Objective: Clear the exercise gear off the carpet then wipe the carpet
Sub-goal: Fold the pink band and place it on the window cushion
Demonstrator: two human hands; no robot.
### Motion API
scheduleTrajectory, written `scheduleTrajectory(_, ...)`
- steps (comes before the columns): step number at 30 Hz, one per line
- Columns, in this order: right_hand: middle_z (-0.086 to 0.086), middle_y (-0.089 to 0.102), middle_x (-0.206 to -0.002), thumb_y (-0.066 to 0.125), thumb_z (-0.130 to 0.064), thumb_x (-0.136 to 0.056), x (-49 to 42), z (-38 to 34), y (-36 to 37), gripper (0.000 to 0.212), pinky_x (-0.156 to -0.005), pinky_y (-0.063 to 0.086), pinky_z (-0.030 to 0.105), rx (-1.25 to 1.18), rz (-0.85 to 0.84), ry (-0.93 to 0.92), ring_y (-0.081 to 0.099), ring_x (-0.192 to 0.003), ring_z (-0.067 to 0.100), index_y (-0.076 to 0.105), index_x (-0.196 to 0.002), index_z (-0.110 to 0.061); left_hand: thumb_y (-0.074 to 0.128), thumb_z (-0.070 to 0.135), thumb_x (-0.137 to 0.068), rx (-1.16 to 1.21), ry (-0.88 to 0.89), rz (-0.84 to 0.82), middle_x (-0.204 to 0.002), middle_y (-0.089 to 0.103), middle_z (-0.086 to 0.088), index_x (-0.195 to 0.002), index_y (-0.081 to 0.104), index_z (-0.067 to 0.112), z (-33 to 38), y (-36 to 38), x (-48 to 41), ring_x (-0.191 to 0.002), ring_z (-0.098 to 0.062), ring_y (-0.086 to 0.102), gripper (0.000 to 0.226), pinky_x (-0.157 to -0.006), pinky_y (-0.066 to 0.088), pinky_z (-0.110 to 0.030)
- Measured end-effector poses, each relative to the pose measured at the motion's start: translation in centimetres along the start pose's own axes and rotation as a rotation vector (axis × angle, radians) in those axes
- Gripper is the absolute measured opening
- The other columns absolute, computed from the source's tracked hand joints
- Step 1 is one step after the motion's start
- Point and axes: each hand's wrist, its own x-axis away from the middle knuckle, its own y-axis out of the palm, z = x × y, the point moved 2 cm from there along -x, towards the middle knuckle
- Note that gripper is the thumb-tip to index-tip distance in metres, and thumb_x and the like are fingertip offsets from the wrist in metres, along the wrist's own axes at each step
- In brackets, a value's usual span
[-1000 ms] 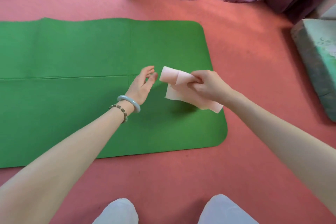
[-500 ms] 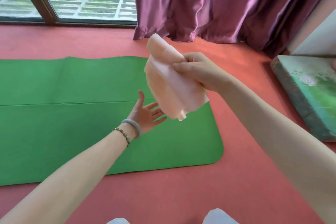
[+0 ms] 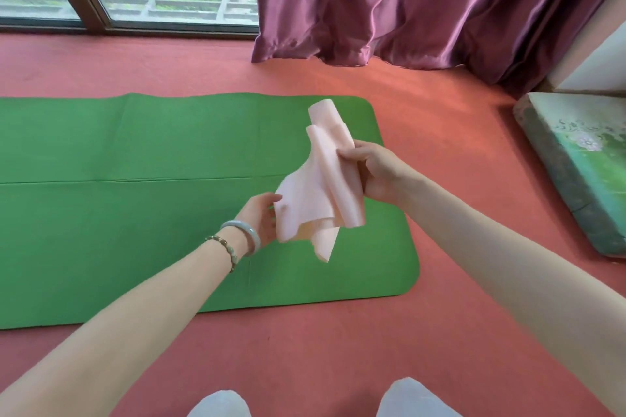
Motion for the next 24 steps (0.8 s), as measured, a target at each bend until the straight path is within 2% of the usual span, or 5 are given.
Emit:
scheduleTrajectory(4,0.006,0.065,-0.083,0.042,-0.012,-0.093,-0.7,0.1,2.5,0.016,-0.076,0.049,0.034,-0.125,-0.075,0.075,0.061,-0.078,0.021,0.056,-0.099,-0.009,0.039,0.060,-0.090,0.135,-0.157,-0.068,-0.132,0.053,-0.014,-0.134,0.042,0.010,-2.7,-0.8,-1.2,-0.124,-0.034,0.048,0.066,-0.104,0.035,-0.053)
scheduleTrajectory(11,0.005,0.065,-0.064,0.042,-0.029,-0.092,-2.5,1.5,0.3,0.027,-0.064,0.049,0.027,-0.239,0.039,0.083,0.062,-0.057,0.020,0.058,-0.087,-0.007,0.064,0.032,-0.081,0.255,0.002,-0.013,-0.096,0.068,-0.007,-0.125,0.052,0.009,-0.4,-2.4,-2.0,-0.080,-0.026,0.066,0.051,-0.072,0.057,-0.040)
scheduleTrajectory(16,0.009,0.072,-0.106,0.065,-0.054,-0.072,-3.2,6.4,-4.4,0.060,-0.088,0.050,0.040,-0.233,0.077,0.221,0.069,-0.096,0.025,0.063,-0.114,-0.010,0.069,0.012,-0.078,-0.065,0.211,0.277,-0.107,0.066,-0.008,-0.096,0.058,0.019,1.9,-5.6,-2.9,-0.081,-0.023,0.063,0.023,-0.074,0.053,-0.037)
scheduleTrajectory(21,0.015,0.066,-0.104,0.062,0.000,-0.080,-4.7,11.3,-7.2,0.040,-0.069,0.055,0.034,0.121,0.216,0.355,0.064,-0.084,0.027,0.054,-0.119,0.003,0.074,0.018,-0.076,-0.338,0.253,0.261,-0.100,0.067,0.000,-0.095,0.058,0.021,1.4,-6.4,-4.1,-0.091,-0.023,0.064,0.025,-0.079,0.053,-0.042)
scheduleTrajectory(24,0.014,0.061,-0.095,0.059,0.007,-0.076,-5.5,13.1,-8.3,0.037,-0.066,0.053,0.034,0.436,0.382,0.336,0.059,-0.083,0.028,0.057,-0.113,0.005,0.065,0.023,-0.085,-0.515,0.131,0.277,-0.103,0.066,-0.005,-0.101,0.057,0.016,-1.0,-7.3,-5.3,-0.097,-0.028,0.063,0.019,-0.088,0.050,-0.047)
